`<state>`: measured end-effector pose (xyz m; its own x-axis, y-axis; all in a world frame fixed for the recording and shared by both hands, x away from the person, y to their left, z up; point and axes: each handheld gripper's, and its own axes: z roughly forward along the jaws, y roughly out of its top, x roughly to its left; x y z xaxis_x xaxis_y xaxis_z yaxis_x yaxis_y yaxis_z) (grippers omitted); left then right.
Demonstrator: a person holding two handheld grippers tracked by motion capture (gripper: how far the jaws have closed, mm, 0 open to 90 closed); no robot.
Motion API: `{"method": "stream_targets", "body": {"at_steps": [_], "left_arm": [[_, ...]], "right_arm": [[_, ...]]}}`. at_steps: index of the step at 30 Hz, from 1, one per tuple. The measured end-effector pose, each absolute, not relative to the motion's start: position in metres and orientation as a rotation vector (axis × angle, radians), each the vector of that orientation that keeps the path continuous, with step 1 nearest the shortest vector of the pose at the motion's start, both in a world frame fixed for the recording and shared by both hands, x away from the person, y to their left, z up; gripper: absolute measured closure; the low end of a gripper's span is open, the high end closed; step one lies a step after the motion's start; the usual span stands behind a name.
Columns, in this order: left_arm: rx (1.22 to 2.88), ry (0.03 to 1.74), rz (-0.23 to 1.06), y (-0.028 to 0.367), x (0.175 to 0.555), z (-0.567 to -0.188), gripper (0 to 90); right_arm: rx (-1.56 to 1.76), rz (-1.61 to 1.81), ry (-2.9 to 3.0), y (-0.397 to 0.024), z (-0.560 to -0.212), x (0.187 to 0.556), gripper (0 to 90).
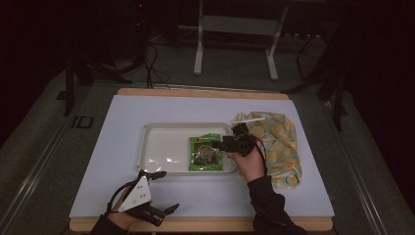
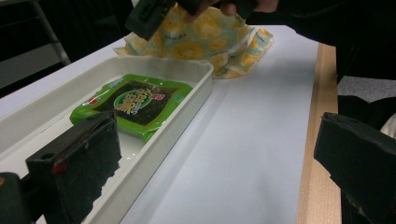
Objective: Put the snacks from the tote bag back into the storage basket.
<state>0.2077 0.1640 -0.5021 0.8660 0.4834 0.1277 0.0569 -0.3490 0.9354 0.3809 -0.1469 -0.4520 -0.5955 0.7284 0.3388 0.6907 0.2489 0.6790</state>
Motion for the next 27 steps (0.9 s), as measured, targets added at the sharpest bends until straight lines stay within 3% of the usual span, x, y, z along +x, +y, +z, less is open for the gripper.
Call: {"method": "stream_targets", "body": {"at_steps": [13,27], "left_arm": [[1.894,0.403,0.463,0.164,0.208,-0.502,1.1],[1.897,0.409,0.461,0.164,0.208,-0.503,1.1]], "right_arm": [[1.260,1.402,2.407,-0.161,-0.424,0.380,19.0],[1.128,1.379,2.315,-0.185,-0.407,0.379,14.4]]}}
